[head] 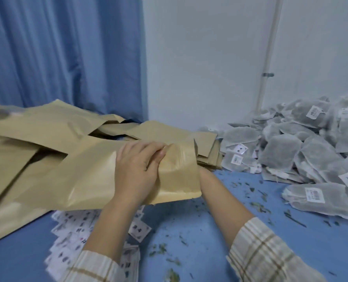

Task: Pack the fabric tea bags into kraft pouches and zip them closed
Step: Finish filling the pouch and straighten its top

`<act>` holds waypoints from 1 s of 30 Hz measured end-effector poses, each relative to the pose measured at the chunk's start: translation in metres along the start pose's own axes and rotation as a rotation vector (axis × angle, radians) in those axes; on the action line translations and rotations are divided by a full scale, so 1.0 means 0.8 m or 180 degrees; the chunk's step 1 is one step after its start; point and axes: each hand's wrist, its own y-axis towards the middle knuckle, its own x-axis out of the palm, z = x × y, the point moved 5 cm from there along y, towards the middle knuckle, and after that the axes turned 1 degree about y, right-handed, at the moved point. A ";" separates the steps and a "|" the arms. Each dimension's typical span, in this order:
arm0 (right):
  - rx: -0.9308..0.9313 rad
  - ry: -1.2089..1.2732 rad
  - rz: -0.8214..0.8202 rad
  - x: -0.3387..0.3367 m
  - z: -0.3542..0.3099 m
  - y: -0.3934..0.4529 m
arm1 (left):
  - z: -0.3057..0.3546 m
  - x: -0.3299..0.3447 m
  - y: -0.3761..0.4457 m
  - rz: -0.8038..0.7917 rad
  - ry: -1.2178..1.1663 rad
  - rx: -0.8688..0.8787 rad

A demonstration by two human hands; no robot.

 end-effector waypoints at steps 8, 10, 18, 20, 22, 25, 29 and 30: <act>0.0415 0.0278 -0.0320 0.093 0.000 0.073 | -0.108 -0.015 -0.017 -0.0012 0.0379 -0.0526; -0.0067 0.0448 0.0067 0.081 0.009 0.086 | -0.118 -0.011 -0.019 -0.0058 0.0397 -0.0539; -0.0592 -0.2245 0.0559 0.012 0.073 0.078 | -0.133 -0.004 -0.018 -0.0067 0.0306 -0.0563; -0.0604 -0.2591 0.0416 0.020 0.080 0.079 | -0.134 -0.004 -0.018 -0.0012 0.0275 -0.0560; -0.0786 -0.2893 0.0561 0.025 0.073 0.081 | -0.134 -0.003 -0.020 0.0030 0.0261 -0.0545; -0.0865 -0.2664 0.0753 0.029 0.065 0.080 | -0.134 -0.003 -0.022 0.0075 0.0244 -0.0502; -0.0495 -0.1448 0.1091 0.013 0.067 0.074 | -0.134 -0.003 -0.022 0.0167 0.0235 -0.0449; -0.0420 -0.1131 0.1272 0.003 0.068 0.072 | -0.134 -0.003 -0.022 0.0194 0.0224 -0.0442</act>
